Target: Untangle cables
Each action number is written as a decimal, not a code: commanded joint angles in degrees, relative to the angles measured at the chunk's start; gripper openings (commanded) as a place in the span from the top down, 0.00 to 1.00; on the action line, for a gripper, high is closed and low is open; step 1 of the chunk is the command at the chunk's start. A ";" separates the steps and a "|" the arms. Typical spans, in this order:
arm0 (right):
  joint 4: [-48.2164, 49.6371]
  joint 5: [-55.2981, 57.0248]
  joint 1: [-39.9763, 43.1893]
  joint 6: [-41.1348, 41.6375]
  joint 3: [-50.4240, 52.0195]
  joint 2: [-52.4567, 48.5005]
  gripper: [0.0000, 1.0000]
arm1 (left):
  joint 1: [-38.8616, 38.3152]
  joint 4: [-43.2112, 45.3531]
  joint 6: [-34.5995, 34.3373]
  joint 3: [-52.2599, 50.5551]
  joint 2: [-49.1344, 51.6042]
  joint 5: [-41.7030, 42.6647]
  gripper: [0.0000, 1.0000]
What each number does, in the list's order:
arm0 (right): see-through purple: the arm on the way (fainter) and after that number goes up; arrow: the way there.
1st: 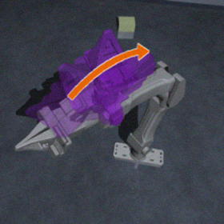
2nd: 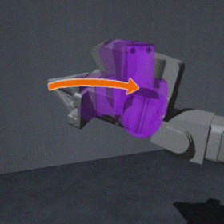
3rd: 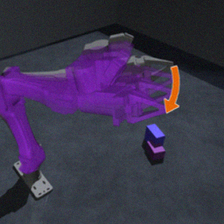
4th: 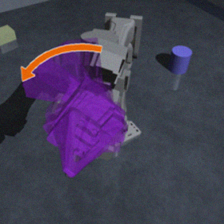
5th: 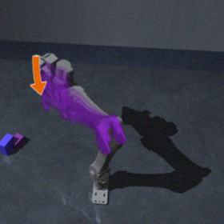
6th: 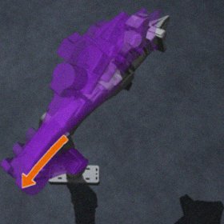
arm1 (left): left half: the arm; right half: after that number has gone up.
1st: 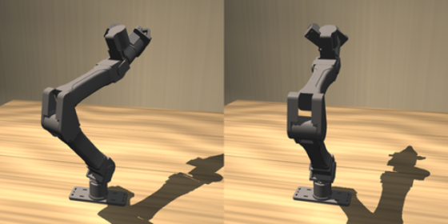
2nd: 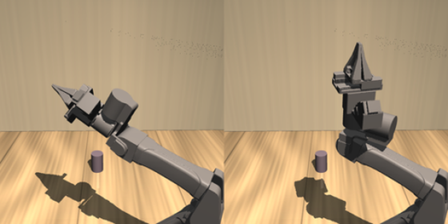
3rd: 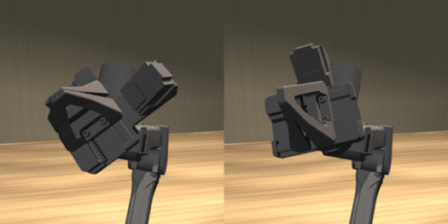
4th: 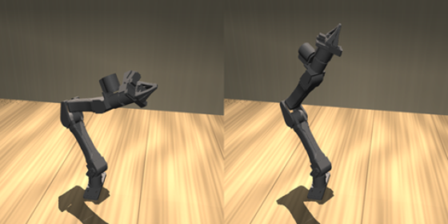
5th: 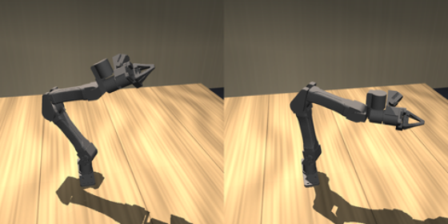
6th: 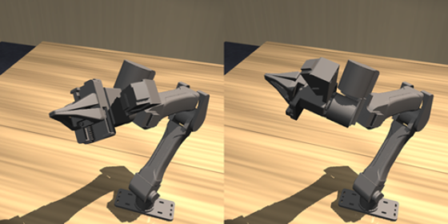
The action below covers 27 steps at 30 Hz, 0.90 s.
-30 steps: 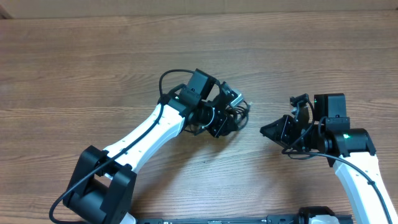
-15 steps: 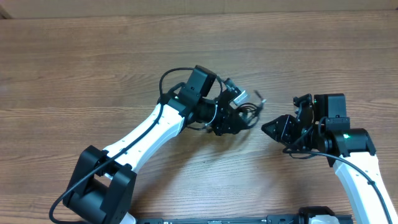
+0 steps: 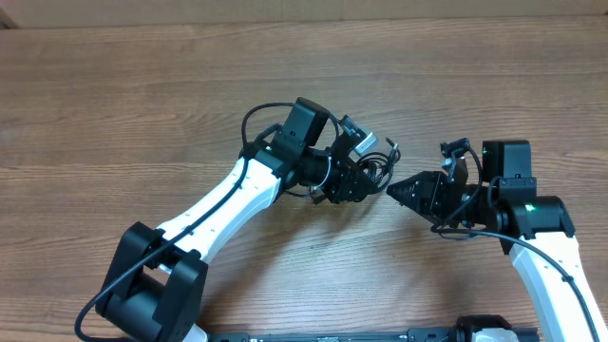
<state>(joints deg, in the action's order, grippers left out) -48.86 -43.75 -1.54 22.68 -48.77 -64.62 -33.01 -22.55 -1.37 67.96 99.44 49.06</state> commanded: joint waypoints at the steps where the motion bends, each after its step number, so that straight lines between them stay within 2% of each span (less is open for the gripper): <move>1: 0.48 -0.17 -0.11 -0.17 -1.53 0.24 0.63 | -0.44 0.59 -0.17 0.76 -0.46 5.57 0.96; 5: 0.55 3.21 -0.11 -0.17 -1.46 0.24 0.64 | -0.57 3.17 0.07 0.76 -0.46 17.59 0.96; 6: 0.57 3.21 -0.11 -0.15 -1.44 0.24 0.69 | -0.68 3.39 0.07 0.79 -0.46 18.56 0.96; 7: 0.57 3.19 -0.11 -0.15 -1.44 0.24 0.74 | -0.98 3.37 0.07 0.79 -0.46 18.53 0.96; 10: 0.59 3.15 -0.11 -0.15 -1.44 0.24 0.80 | -3.06 3.58 0.09 0.79 -0.46 16.52 0.96; 14: 1.92 1.20 -0.11 -0.13 -1.44 0.24 0.82 | -3.45 3.58 0.07 0.79 -0.46 15.08 0.96; 15: 2.29 1.22 -0.11 -0.15 -1.44 0.24 0.82 | -3.45 3.69 0.07 0.79 -0.46 16.94 0.96; 18: 2.82 1.25 -0.11 -0.15 -1.44 0.24 0.82 | -3.43 7.34 0.07 0.76 -0.46 30.21 0.96; 19: 2.69 1.25 -0.11 -0.15 -1.44 0.24 0.85 | -3.43 8.48 -0.15 0.79 -0.46 31.54 0.96; 24: 2.03 1.70 -0.11 -0.15 -1.44 0.24 0.92 | -3.17 8.72 -0.35 0.79 -0.46 31.71 0.96; 27: -0.90 8.41 -0.11 -0.15 -1.44 0.24 0.96 | -0.68 9.09 -0.37 0.79 -0.46 30.86 0.96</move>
<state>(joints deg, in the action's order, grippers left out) -48.58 -43.24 -1.21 22.72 -50.26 -63.57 -33.71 -14.96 -2.00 67.37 100.53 68.79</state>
